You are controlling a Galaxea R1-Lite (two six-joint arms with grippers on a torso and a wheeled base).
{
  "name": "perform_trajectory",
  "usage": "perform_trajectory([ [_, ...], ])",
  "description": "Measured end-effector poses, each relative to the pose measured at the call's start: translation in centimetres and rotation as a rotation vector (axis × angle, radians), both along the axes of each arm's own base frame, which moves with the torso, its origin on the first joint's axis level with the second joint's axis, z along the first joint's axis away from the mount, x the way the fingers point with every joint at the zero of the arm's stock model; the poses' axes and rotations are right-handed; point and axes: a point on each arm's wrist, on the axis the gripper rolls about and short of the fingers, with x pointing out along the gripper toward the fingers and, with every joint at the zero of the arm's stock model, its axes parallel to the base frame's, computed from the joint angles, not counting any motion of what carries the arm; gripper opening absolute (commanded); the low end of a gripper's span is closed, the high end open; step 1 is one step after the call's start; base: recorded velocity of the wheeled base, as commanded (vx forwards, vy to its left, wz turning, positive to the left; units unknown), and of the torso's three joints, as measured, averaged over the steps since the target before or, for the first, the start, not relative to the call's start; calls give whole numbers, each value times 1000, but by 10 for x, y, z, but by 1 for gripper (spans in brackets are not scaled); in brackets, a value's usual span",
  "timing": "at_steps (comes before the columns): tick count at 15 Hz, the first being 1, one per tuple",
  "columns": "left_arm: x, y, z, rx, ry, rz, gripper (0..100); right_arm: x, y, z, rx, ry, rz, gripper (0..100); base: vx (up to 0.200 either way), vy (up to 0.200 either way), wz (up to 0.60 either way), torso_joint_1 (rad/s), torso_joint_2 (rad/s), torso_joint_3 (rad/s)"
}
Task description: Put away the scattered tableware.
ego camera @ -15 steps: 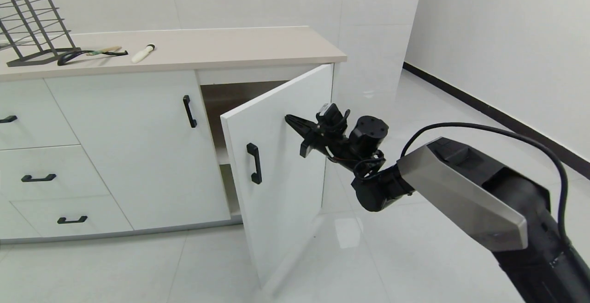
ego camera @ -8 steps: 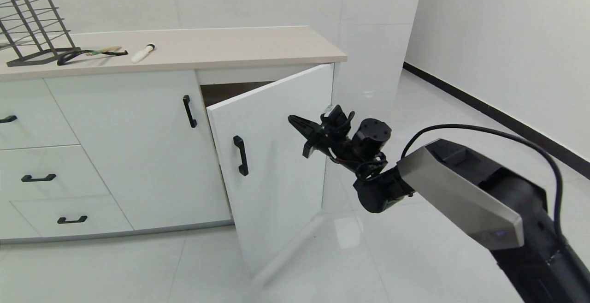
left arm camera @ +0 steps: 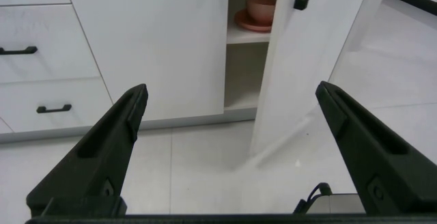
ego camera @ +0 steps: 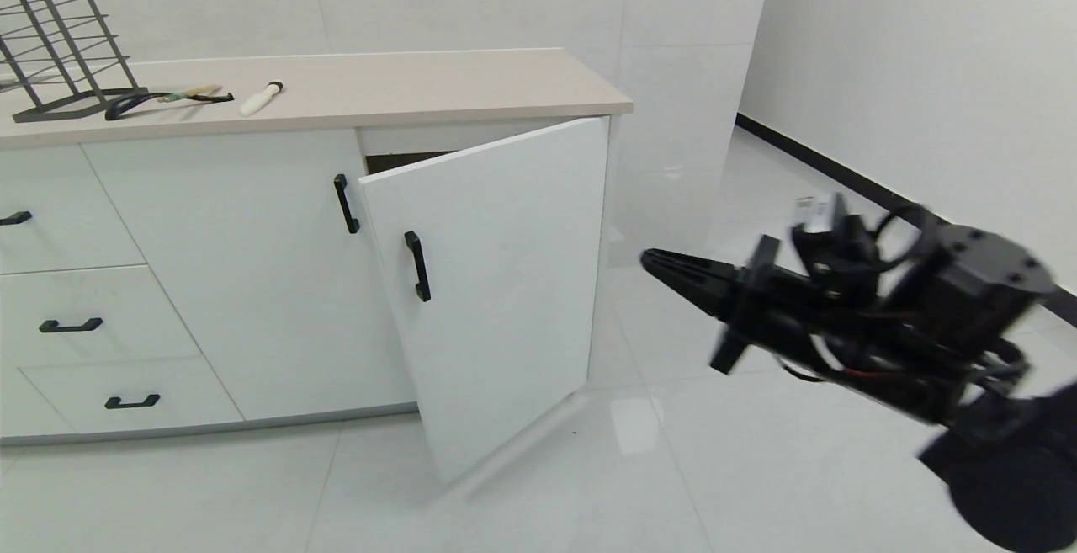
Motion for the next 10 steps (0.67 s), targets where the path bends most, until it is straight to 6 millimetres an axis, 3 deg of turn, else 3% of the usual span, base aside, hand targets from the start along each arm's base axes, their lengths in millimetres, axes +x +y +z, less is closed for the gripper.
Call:
perform_trajectory([
  [3,0,0,0,-2,0,0,100,-80,-72,31,37,-82,-123,0,0,0,0,0,0,0],
  [5,0,0,0,-4,0,0,100,-127,-103,41,61,-153,-214,0,0,0,0,0,0,0],
  [7,0,0,0,-3,0,0,100,-176,-124,41,77,-218,-296,0,0,0,0,0,0,0],
  [10,0,0,0,-5,0,0,100,-239,-138,16,64,-227,-408,0,0,0,0,0,0,0],
])
